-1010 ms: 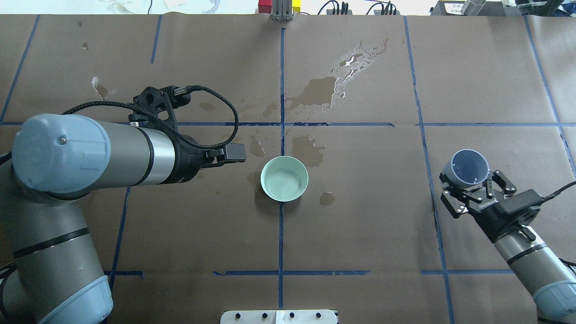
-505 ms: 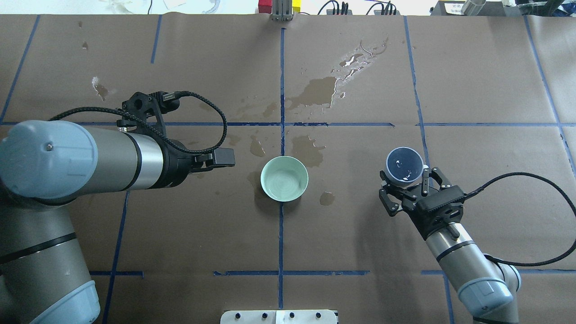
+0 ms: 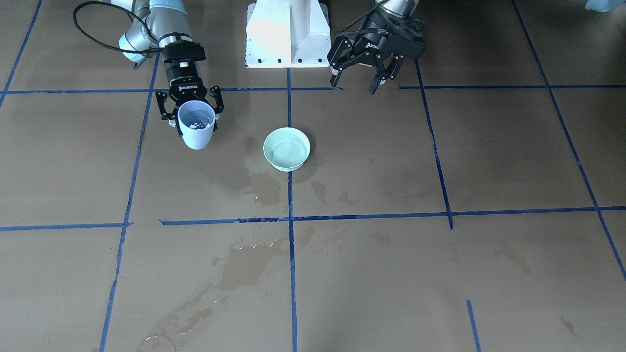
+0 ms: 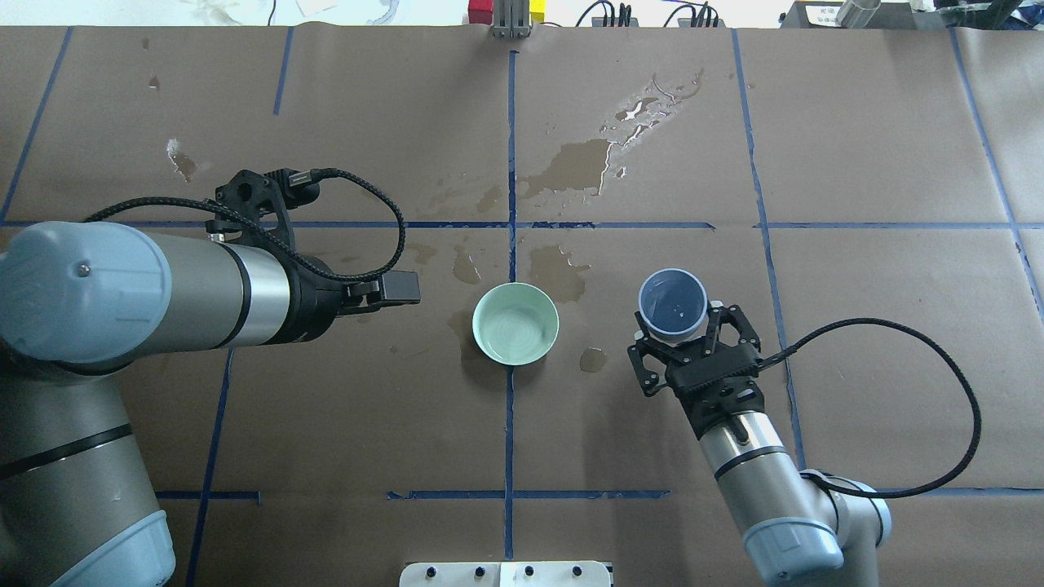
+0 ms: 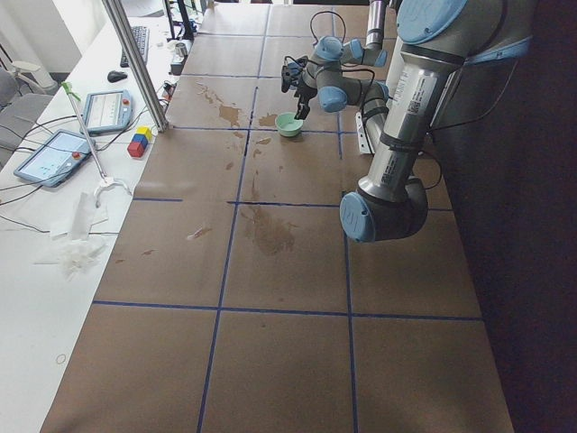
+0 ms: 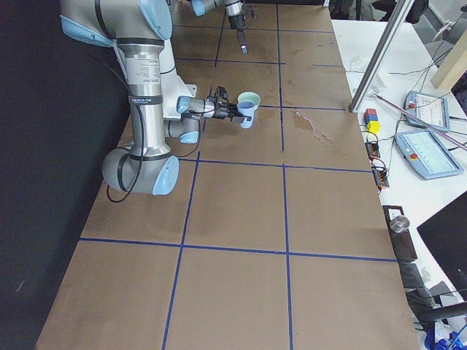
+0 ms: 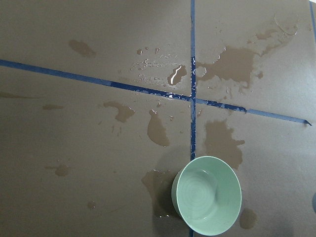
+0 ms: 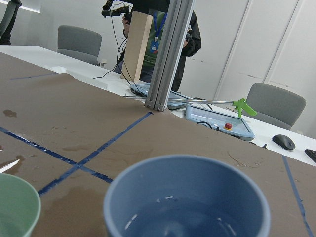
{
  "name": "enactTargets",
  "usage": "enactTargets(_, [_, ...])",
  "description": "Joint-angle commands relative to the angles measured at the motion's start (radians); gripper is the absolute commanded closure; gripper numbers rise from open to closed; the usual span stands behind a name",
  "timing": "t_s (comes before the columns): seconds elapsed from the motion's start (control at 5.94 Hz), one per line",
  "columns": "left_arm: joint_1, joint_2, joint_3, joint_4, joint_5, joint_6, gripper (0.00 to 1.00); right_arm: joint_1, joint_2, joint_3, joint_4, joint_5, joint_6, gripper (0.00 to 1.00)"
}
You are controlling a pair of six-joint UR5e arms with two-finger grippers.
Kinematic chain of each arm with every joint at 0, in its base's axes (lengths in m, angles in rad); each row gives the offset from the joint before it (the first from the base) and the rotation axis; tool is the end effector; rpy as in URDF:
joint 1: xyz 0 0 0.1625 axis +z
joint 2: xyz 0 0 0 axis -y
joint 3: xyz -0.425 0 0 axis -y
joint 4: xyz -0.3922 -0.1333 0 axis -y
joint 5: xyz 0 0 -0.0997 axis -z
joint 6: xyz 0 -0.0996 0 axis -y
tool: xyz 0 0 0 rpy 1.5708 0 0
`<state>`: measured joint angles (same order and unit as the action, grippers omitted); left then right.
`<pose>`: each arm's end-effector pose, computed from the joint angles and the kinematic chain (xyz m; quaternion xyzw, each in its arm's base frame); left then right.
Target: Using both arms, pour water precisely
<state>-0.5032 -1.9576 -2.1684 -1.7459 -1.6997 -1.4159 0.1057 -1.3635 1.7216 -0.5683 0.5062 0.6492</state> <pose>0.3867 -0.3504 0.1775 0.1257 0.5348 -0.1099 0.8283 -0.4967 -0.2743 0.3535 0.6099 -0.2782 0.0273 0.7415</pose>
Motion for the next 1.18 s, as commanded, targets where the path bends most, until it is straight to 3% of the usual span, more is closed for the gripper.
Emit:
enactTargets(0.0, [0.000,0.002,-0.004,0.000,0.000,0.000,0.00,-0.004,0.078,-0.004,-0.090,0.011,-0.002,0.79])
enactTargets(0.5, [0.000,0.002,-0.007,0.002,0.002,0.000,0.00,0.012,0.086,-0.007,-0.192,0.026,-0.003,0.76])
enactTargets(1.01, [0.000,0.002,-0.013,0.002,0.002,0.000,0.00,0.022,0.174,-0.005,-0.440,0.031,-0.003,0.77])
